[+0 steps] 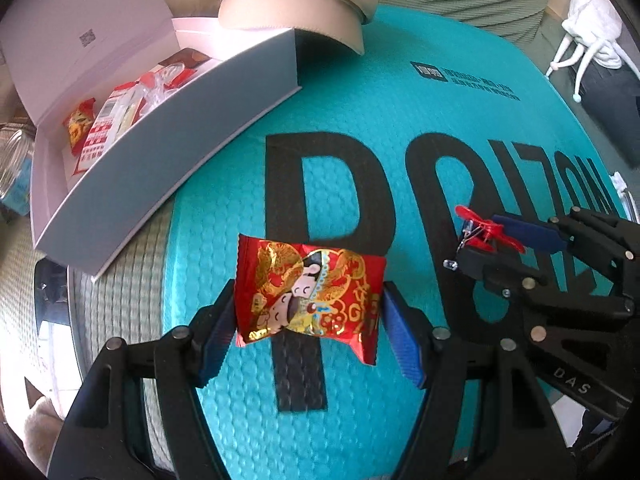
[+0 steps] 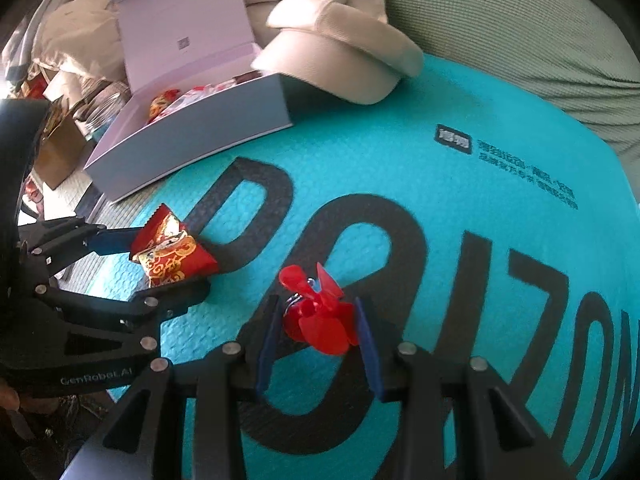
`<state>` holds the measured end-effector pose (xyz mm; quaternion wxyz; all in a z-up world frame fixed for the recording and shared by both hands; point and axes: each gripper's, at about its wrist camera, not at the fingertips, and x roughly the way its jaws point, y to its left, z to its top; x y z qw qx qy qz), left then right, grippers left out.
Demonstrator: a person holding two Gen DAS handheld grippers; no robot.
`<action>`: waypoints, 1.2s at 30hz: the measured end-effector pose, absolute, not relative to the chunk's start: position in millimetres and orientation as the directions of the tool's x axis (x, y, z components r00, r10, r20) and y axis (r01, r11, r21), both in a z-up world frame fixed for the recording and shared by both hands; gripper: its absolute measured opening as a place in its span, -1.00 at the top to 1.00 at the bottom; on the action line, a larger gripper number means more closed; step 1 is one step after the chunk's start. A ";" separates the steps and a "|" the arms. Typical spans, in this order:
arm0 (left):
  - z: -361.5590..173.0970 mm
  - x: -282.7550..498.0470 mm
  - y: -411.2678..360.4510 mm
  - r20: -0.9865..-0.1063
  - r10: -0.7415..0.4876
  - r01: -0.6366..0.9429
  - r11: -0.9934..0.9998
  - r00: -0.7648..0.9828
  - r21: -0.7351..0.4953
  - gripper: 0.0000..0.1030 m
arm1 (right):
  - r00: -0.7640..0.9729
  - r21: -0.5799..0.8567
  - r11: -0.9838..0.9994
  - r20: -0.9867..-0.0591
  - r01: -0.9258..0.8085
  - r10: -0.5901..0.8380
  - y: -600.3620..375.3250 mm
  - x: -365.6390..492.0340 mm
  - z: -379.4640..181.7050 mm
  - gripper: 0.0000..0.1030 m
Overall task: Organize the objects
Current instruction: 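Lift the red-gold packet with the left tool while the right tool lifts the red fan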
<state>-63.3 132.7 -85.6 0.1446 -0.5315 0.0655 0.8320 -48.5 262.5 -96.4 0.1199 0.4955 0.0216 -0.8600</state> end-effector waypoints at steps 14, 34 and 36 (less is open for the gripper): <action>-85.9 -55.0 110.2 -0.881 0.258 -0.293 -0.945 -0.397 -0.145 -0.48 | -0.486 0.096 -0.978 -0.856 0.187 -0.177 256.9 -26.4 -97.2 0.25; -98.6 -44.0 99.9 -0.898 0.148 -0.245 -0.968 -0.414 -0.046 -1.00 | -0.515 0.079 -0.983 -0.843 0.167 -0.155 252.1 -23.4 -102.4 0.09; -99.0 -43.4 99.9 -0.896 0.145 -0.245 -0.969 -0.420 -0.042 -1.00 | -0.519 0.079 -0.982 -0.840 0.173 -0.158 250.4 -23.1 -102.5 0.09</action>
